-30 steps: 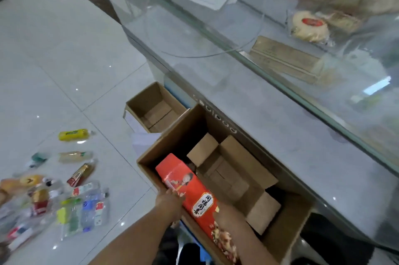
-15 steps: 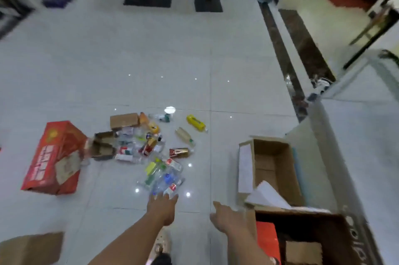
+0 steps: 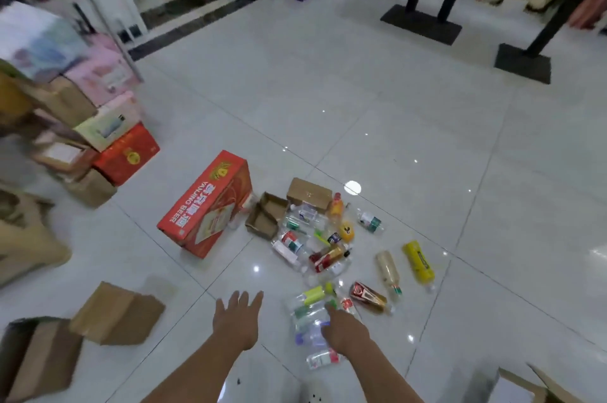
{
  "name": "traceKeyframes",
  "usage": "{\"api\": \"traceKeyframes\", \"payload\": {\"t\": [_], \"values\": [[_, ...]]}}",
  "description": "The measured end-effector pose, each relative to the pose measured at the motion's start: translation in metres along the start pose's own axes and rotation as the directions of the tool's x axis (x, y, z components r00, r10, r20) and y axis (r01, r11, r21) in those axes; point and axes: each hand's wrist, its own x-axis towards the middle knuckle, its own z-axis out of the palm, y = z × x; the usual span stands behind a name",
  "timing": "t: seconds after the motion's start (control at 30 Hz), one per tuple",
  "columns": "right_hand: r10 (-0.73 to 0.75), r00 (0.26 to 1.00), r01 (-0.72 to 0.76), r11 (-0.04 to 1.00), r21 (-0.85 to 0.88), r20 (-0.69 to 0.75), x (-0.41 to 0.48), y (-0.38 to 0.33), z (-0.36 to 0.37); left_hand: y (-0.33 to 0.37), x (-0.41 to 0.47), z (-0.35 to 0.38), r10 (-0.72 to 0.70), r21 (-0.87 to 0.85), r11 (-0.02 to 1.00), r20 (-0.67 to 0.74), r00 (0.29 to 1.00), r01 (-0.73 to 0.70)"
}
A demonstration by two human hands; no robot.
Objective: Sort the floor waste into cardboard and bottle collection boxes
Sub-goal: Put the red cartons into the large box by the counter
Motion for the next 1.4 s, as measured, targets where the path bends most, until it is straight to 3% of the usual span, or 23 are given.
{"api": "traceKeyframes", "payload": {"t": [0.3, 0.4, 0.5, 0.57, 0.63, 0.7, 0.77, 0.83, 0.93, 1.0, 1.13, 1.27, 1.4], "values": [[-0.168, 0.981, 0.189, 0.937, -0.293, 0.094, 0.159, -0.133, 0.014, -0.118, 0.099, 0.05, -0.229, -0.301, 0.923, 0.075, 0.97, 0.241], [-0.199, 0.972, 0.222, 0.95, -0.219, 0.123, 0.219, -0.198, 0.05, -0.171, 0.139, 0.074, -0.331, -0.444, 0.831, 0.091, 0.939, 0.335], [-0.239, 0.963, 0.238, 0.971, 0.019, 0.121, 0.281, -0.264, 0.101, -0.222, 0.204, 0.112, -0.406, -0.598, 0.697, 0.125, 0.905, 0.396], [-0.225, 0.968, 0.189, 0.944, 0.269, 0.109, 0.323, -0.301, 0.136, -0.25, 0.253, 0.128, -0.474, -0.789, 0.486, 0.123, 0.872, 0.376], [-0.177, 0.978, 0.113, 0.887, 0.447, 0.106, 0.374, -0.328, 0.167, -0.267, 0.295, 0.126, -0.509, -0.981, 0.069, 0.12, 0.852, 0.18], [-0.146, 0.985, 0.073, 0.831, 0.551, 0.09, 0.425, -0.342, 0.187, -0.28, 0.339, 0.118, -0.479, -0.933, -0.348, 0.088, 0.873, -0.097], [-0.118, 0.992, 0.066, 0.771, 0.633, 0.04, 0.469, -0.344, 0.195, -0.288, 0.385, 0.117, -0.431, -0.804, -0.544, 0.023, 0.902, -0.24], [-0.099, 0.995, 0.073, 0.712, 0.698, -0.003, 0.509, -0.342, 0.191, -0.29, 0.423, 0.123, -0.446, -0.645, -0.678, -0.018, 0.895, -0.351], [-0.075, 0.996, 0.084, 0.684, 0.725, -0.044, 0.552, -0.344, 0.174, -0.291, 0.453, 0.116, -0.533, -0.54, -0.704, -0.028, 0.846, -0.461], [-0.072, 0.991, 0.132, 0.657, 0.742, -0.112, 0.559, -0.343, 0.156, -0.294, 0.457, 0.115, -0.523, -0.527, -0.71, -0.05, 0.851, -0.467], [0.002, 0.974, 0.176, 0.624, 0.761, -0.226, 0.551, -0.335, 0.102, -0.323, 0.445, 0.136, -0.523, -0.507, -0.748, 0.055, 0.851, -0.428], [0.074, 0.868, 0.363, 0.578, 0.731, -0.49, 0.564, -0.336, 0.04, -0.35, 0.428, 0.162, -0.473, -0.527, -0.767, 0.081, 0.877, -0.365], [-0.07, 0.808, 0.506, 0.592, 0.627, -0.585, 0.582, -0.342, 0.006, -0.349, 0.411, 0.181, -0.447, -0.597, -0.723, 0.024, 0.894, -0.346]]}}
